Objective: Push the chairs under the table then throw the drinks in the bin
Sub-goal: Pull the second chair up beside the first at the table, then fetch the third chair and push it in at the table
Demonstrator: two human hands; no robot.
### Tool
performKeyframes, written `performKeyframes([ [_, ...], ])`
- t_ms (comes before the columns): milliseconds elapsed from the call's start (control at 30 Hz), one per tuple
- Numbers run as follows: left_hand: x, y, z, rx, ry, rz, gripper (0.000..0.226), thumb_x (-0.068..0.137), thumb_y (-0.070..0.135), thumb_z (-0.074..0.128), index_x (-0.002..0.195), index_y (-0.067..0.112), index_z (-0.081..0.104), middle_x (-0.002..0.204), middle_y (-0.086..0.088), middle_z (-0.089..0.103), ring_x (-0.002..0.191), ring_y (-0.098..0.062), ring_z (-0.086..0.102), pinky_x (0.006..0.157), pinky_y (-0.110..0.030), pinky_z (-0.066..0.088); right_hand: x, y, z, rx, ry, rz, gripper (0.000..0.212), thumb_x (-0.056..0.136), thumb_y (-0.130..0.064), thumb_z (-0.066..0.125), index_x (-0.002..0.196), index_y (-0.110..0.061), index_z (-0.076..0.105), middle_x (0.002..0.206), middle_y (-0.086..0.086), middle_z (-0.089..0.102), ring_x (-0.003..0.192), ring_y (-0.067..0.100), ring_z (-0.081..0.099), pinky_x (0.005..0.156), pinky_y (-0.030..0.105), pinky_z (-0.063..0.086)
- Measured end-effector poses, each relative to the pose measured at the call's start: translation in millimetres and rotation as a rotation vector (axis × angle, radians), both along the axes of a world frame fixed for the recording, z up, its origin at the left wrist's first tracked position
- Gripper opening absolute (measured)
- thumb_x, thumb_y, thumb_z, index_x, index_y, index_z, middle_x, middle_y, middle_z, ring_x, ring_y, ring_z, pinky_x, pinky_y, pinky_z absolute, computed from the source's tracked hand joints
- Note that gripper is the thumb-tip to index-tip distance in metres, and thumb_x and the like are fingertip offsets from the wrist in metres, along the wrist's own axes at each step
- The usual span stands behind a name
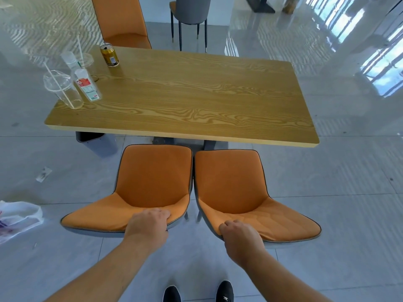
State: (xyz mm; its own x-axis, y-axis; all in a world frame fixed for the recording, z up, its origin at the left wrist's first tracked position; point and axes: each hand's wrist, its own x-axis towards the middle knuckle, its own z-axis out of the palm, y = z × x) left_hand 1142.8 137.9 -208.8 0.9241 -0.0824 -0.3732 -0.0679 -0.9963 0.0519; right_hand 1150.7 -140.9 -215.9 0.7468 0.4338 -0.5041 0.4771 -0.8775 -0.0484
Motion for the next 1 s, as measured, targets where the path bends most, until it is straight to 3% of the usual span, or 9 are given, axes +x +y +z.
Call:
performKeyframes([
  [100, 1, -1, 0, -0.005, 0.047, 0.032, 0.046, 0.087, 0.065, 0.058, 0.122, 0.035, 0.061, 0.108, 0.014, 0.066, 0.093, -0.011, 0.060, 0.072, -0.028, 0.051, 2, 1, 0, 0.054, 0.029, -0.054, 0.027, 0.102, -0.037, 0.053, 0.126, -0.023, 0.057, 0.117, 0.000, 0.064, 0.102, 0.023, 0.058, 0.081, 0.035, 0.048],
  [167, 9, -1, 8, -0.051, 0.138, 0.068, 0.068, 0.082, 0.078, 0.049, 0.134, 0.035, 0.054, 0.123, 0.012, 0.063, 0.108, -0.013, 0.058, 0.084, -0.032, 0.052, 7, 2, 12, 0.105, 0.051, -0.152, 0.052, 0.098, -0.066, 0.043, 0.136, -0.030, 0.051, 0.129, -0.004, 0.060, 0.117, 0.024, 0.055, 0.093, 0.040, 0.049],
  [233, 21, -4, 25, -0.108, 0.189, 0.121, 0.081, 0.082, 0.085, 0.044, 0.148, 0.037, 0.044, 0.147, 0.011, 0.053, 0.131, -0.018, 0.050, 0.102, -0.039, 0.050, 16, 1, 33, 0.157, -0.029, -0.259, 0.073, 0.092, -0.080, 0.031, 0.149, -0.036, 0.038, 0.147, -0.007, 0.052, 0.135, 0.024, 0.047, 0.107, 0.045, 0.044],
  [367, 56, -18, 88, -0.113, -0.010, 0.109, 0.087, 0.084, 0.088, 0.037, 0.156, 0.038, 0.034, 0.165, 0.007, 0.035, 0.151, -0.022, 0.033, 0.120, -0.052, 0.033, 48, -8, 104, 0.232, -0.263, -0.377, 0.083, 0.090, -0.084, 0.024, 0.157, -0.036, 0.023, 0.163, -0.005, 0.036, 0.150, 0.026, 0.030, 0.119, 0.050, 0.031],
  [533, 119, -60, 209, -0.208, -0.220, -0.051, 0.098, 0.083, 0.090, 0.034, 0.162, 0.031, 0.025, 0.169, 0.001, 0.028, 0.155, -0.024, 0.024, 0.123, -0.052, 0.028, 77, -49, 234, 0.222, -0.515, -0.407, 0.085, 0.089, -0.081, 0.029, 0.157, -0.029, 0.028, 0.161, 0.004, 0.037, 0.150, 0.030, 0.028, 0.121, 0.050, 0.028],
  [633, 141, -103, 292, -0.240, -0.383, -0.189, 0.097, 0.084, 0.090, 0.032, 0.161, 0.030, 0.024, 0.167, -0.001, 0.030, 0.153, -0.027, 0.028, 0.121, -0.053, 0.032, 79, -89, 319, 0.199, -0.701, -0.454, 0.086, 0.089, -0.080, 0.035, 0.157, -0.027, 0.030, 0.161, 0.006, 0.038, 0.148, 0.031, 0.030, 0.120, 0.049, 0.029],
  [767, 149, -171, 401, -0.330, -0.624, -0.317, 0.096, 0.079, 0.091, 0.036, 0.155, 0.032, 0.034, 0.162, -0.001, 0.041, 0.148, -0.026, 0.036, 0.120, -0.051, 0.031, 59, -152, 422, 0.194, -0.908, -0.525, 0.087, 0.089, -0.080, 0.038, 0.158, -0.028, 0.029, 0.163, 0.006, 0.035, 0.150, 0.032, 0.027, 0.121, 0.047, 0.025],
  [1000, 103, -316, 555, -0.478, -0.898, -0.562, 0.094, 0.078, 0.090, 0.042, 0.155, 0.038, 0.035, 0.165, 0.003, 0.036, 0.151, -0.024, 0.032, 0.123, -0.052, 0.026, -26, -275, 557, 0.166, -1.202, -0.593, 0.088, 0.088, -0.084, 0.036, 0.158, -0.031, 0.030, 0.163, 0.002, 0.036, 0.150, 0.030, 0.028, 0.122, 0.048, 0.026],
])
